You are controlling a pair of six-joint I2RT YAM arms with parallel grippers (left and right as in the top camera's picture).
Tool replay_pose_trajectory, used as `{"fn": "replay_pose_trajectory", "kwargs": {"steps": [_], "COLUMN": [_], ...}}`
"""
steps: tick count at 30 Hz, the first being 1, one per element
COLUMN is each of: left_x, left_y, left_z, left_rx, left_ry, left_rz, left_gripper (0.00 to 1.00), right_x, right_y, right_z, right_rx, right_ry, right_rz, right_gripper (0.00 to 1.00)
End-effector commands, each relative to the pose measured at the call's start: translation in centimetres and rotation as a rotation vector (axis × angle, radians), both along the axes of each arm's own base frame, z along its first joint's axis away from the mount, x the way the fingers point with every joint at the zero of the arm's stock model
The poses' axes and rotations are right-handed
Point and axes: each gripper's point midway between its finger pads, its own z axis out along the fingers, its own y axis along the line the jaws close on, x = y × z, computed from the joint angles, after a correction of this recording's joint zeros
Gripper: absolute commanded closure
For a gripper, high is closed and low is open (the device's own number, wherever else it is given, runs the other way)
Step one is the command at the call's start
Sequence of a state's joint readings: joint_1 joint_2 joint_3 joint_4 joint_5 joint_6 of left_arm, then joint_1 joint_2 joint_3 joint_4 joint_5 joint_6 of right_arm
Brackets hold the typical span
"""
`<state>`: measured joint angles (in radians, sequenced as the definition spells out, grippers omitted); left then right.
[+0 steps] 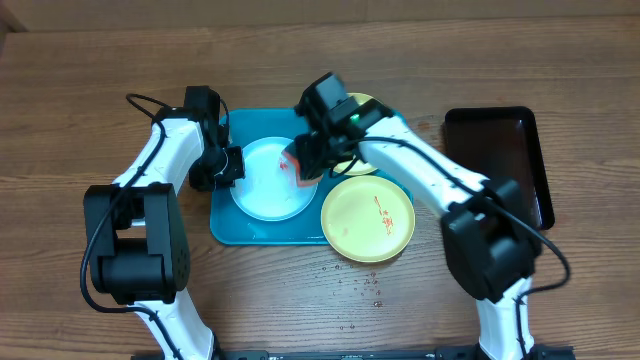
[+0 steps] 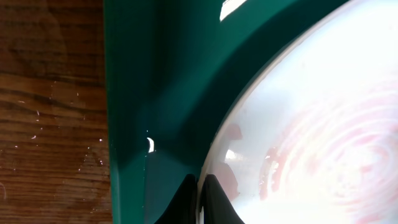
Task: Clean dirty plates on tray and stack at the side
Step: 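Carry the sponge with right gripper over the white plate, then scrub the white plate with the sponge while left gripper holds it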
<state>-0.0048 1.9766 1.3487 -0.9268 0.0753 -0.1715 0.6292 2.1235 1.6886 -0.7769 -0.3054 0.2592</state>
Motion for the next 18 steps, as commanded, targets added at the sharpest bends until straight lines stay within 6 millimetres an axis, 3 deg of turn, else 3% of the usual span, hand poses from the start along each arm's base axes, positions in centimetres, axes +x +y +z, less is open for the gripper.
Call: {"fn": "replay_pose_trajectory", "kwargs": {"steps": [1,8,12,18], "left_x": [0.5,0.6,0.7,0.8], "left_y": [0.1,0.1,-0.4,-0.9], "left_z": [1.1,1.2,1.2,1.3], "left_rx": [-0.003,-0.004,-0.029,-0.058], "left_ry": [-0.041,-0.044,-0.048,-0.053], "left_rz": [-0.014,-0.015,-0.020,-0.035], "left_gripper": [0.96,0.96,0.96,0.96], "right_x": [0.3,0.7,2.0,3.0], "right_y": [1.2,2.3,2.2,4.2], "right_z": [-0.7,-4.8,-5.4,-5.4], "right_rx": [-0.008,-0.028,-0.039,0.019], "right_ry": [-0.026,-0.003,-0.023,-0.065], "right_rz": [0.006,-0.012,-0.098,-0.166], "right_gripper": [0.96,0.96,0.96,0.96]}}
